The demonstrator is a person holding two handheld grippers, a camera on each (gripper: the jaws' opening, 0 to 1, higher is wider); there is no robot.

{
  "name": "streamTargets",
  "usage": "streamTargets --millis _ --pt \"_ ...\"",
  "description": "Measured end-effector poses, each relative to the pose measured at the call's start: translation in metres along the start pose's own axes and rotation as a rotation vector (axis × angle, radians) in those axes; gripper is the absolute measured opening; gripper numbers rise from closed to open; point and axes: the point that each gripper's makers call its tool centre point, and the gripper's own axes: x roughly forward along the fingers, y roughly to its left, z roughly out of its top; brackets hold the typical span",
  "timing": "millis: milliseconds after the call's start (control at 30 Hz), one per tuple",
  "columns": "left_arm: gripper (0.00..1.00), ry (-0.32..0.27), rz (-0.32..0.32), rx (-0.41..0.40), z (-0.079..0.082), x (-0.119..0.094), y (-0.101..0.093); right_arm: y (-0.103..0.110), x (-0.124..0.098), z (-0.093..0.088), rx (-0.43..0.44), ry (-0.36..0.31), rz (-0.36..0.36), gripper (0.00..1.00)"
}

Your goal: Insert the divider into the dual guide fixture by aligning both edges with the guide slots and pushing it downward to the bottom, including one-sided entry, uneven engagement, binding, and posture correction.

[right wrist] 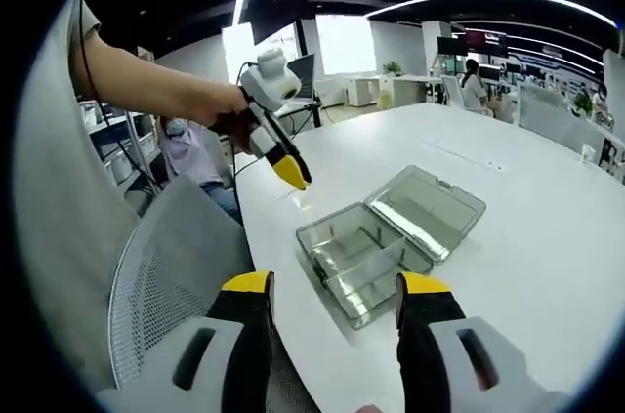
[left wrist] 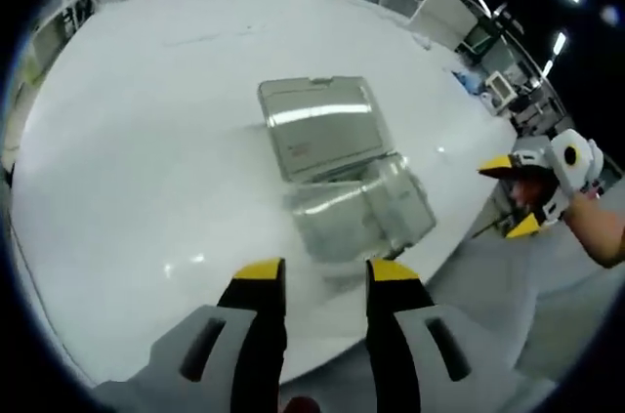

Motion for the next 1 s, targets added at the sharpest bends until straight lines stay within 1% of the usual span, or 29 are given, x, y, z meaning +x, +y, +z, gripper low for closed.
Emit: streamTargets --millis 300,433,600,767,833,1000 --pt "0.28 -0.069 -0.075 -0.004 0.011 -0.006 -0.023 -0.006 -0.004 0.017 0.043 -0.042 0.012 0.47" --pt "0.28 -0.101 -0.11 -0.008 0.015 -0.008 -0.032 -0.008 -0.003 0.021 0.059 -0.046 0.017 0.49" --pt "0.28 -0.125 -0.136 0.0 0.017 -0.011 -0.041 -0.007 -0.003 0.027 0.084 -0.065 0.03 0.49" --pt "0.28 -0.156 -0.175 -0.004 0.023 -0.013 -0.049 -0.006 -0.003 0.034 0.121 -0.093 0.047 0.49" --pt "0.28 -0.173 -0.19 0.009 0.024 -0.015 -0.054 -0.004 -0.003 0.037 0.135 -0.106 0.057 0.49" --pt "0.28 -0.204 -0.243 0.02 0.027 -0.015 -0.066 -0.003 -0.005 0.045 0.171 -0.136 0.076 0.49"
